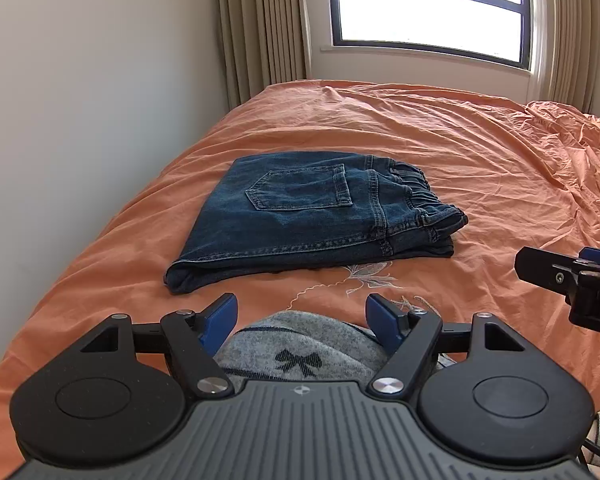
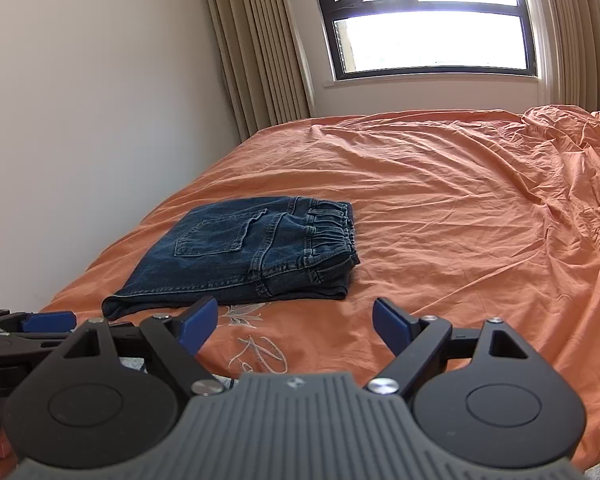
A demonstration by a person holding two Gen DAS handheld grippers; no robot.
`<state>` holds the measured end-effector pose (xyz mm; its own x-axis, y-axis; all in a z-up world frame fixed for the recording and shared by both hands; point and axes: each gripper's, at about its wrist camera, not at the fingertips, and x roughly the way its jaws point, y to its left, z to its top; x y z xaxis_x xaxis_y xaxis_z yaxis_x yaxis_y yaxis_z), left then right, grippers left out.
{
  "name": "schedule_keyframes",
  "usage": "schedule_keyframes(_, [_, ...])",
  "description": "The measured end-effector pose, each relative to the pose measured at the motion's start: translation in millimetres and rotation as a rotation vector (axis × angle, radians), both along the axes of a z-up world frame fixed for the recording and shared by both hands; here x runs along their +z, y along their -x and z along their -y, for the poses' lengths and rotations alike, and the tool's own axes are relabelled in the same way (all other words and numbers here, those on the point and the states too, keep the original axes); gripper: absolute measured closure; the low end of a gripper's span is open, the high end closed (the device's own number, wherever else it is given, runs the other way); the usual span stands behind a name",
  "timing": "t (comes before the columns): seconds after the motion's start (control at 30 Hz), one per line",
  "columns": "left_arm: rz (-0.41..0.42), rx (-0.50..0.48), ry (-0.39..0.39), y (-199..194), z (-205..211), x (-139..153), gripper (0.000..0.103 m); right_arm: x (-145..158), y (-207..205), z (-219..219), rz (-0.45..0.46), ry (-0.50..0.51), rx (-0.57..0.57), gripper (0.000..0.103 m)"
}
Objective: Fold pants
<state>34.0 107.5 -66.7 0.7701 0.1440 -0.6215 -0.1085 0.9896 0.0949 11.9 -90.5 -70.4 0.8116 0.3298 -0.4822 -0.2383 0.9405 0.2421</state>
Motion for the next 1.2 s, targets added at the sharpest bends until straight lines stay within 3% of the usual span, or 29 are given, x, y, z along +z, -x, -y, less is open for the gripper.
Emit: schedule_keyframes(1.2, [-0.012,0.022,0.033,4.1,-1.3,2.3,0.018,4.9,7.4,-4.3,0.028,0.023,0.020,0.022])
